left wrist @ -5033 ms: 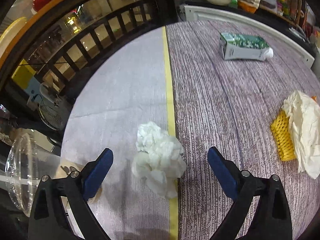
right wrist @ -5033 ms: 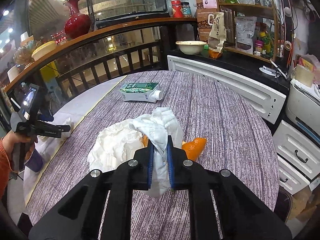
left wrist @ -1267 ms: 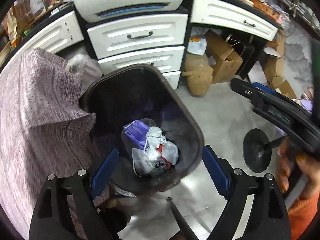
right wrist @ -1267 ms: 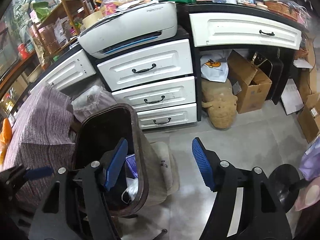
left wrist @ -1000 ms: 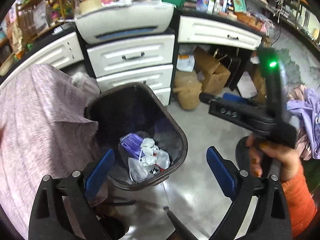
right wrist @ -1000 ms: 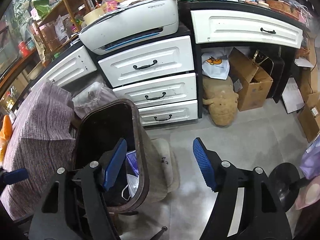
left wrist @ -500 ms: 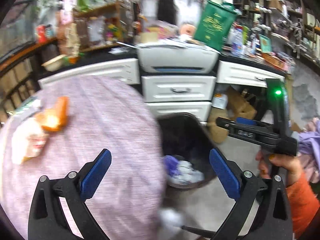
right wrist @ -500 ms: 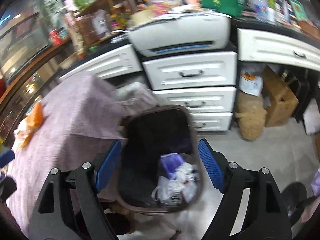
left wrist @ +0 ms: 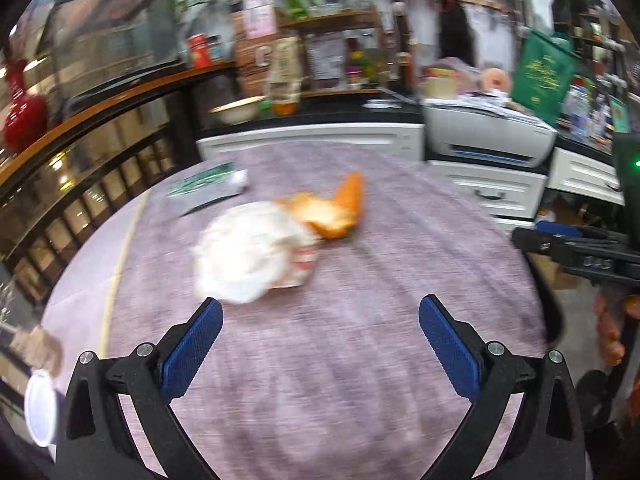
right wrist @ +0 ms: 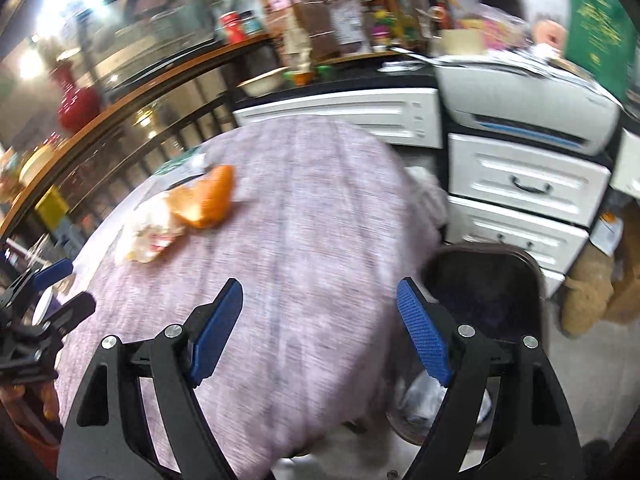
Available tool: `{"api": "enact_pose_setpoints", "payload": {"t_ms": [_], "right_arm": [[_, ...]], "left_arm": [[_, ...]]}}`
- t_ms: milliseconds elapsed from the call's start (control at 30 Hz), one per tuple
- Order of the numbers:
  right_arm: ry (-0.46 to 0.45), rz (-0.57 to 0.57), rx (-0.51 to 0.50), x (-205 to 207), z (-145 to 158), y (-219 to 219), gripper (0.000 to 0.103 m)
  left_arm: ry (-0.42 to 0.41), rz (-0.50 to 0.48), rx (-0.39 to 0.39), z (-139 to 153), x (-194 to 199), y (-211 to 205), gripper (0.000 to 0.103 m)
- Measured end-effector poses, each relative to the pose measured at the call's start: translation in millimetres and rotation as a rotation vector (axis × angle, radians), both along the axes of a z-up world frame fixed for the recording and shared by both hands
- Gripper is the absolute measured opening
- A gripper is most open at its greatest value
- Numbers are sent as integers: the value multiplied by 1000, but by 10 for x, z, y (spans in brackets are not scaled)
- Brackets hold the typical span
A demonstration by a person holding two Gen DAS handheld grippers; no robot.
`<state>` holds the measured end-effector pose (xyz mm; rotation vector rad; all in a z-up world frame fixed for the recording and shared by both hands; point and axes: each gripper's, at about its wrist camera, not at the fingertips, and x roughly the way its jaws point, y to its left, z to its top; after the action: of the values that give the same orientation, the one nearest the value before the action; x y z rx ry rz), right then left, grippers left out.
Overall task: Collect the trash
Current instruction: 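Move both open tools back over the table toward the orange peel, then grasp the orange peel with the right tool while the left tool grasps the white paper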
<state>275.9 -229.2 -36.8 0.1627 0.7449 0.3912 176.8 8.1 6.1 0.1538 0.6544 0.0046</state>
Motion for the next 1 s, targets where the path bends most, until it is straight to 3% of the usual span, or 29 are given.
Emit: {"api": "enact_pose_setpoints", "payload": {"t_ms": [200, 400, 667, 933, 1000], "right_arm": [[11, 90, -14, 141, 77, 492, 79], [20, 148, -36, 352, 133, 910, 79], [69, 142, -44, 847, 114, 1324, 78], [135, 137, -67, 1178, -39, 1634, 66], [146, 129, -75, 1210, -63, 1662, 56]], "left_arm": [[23, 104, -3, -35, 25, 568, 97], [50, 146, -67, -94, 146, 890, 97], [37, 81, -58, -78, 289, 705, 97], [35, 42, 3, -110, 462, 503, 97], [38, 44, -1, -105, 522, 490, 97]]}}
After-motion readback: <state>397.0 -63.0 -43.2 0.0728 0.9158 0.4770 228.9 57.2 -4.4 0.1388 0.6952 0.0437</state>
